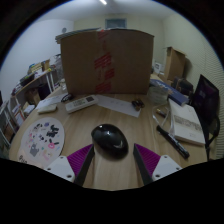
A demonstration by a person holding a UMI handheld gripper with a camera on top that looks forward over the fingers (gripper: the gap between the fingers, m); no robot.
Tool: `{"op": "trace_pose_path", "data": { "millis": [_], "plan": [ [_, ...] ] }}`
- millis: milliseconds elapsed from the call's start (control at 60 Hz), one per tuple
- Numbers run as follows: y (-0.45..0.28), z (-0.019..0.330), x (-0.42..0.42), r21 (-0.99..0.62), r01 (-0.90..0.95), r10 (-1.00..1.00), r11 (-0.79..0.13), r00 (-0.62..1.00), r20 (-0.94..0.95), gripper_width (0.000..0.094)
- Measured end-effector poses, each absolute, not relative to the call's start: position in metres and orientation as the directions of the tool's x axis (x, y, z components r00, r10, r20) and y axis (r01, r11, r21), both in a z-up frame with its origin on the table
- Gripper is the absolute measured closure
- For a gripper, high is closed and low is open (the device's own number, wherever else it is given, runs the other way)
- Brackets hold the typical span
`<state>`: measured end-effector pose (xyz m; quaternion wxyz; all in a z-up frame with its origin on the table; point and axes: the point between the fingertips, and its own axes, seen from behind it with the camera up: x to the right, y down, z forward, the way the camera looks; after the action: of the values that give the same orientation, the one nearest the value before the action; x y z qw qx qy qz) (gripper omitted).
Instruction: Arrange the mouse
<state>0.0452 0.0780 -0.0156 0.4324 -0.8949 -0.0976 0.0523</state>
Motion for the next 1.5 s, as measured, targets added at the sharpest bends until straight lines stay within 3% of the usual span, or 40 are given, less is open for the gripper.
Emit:
{"op": "trace_pose_path", "data": {
  "millis": [200, 283, 333, 483, 617, 750, 867, 917, 1017, 1200, 1333, 1383, 1500],
  "plan": [
    [0.123, -0.013, 0.041, -0.814, 0.128, 0.246, -0.567, 0.969, -0.019, 0.0135],
    [0.141, -0.013, 0.041, -0.820, 0.118, 0.231, -0.560, 0.973, -0.018, 0.0203],
    [0.150, -0.013, 0.044, -0.820, 0.104, 0.208, -0.563, 0.978, -0.019, 0.0376],
    [0.159, -0.015, 0.048, -0.810, 0.046, 0.129, -0.584, 0.991, -0.037, 0.0422],
    [0.159, -0.011, 0.055, -0.767, -0.059, 0.013, -0.639, 0.996, -0.088, 0.0536],
    [0.155, 0.065, 0.051, -0.835, -0.093, -0.054, -0.542, 0.996, -0.076, 0.0555],
    [0.138, 0.150, -0.018, -0.897, -0.099, 0.016, -0.430, 0.993, -0.117, 0.0585],
    [0.126, 0.168, -0.055, -0.909, -0.094, 0.050, -0.406, 0.991, -0.125, 0.0587],
    [0.100, 0.149, -0.124, -0.902, -0.042, 0.095, -0.430, 0.991, -0.091, 0.0588],
    [0.051, 0.040, -0.185, -0.819, 0.041, 0.116, -0.572, 0.993, -0.032, 0.0588],
    [0.033, -0.015, -0.188, -0.768, 0.078, 0.107, -0.635, 0.994, 0.012, 0.0562],
    [0.036, -0.013, -0.188, -0.786, 0.081, 0.099, -0.613, 0.995, 0.026, 0.0545],
    [0.035, -0.011, -0.186, -0.763, 0.077, 0.090, -0.642, 0.996, 0.025, 0.0398]
  ]
}}
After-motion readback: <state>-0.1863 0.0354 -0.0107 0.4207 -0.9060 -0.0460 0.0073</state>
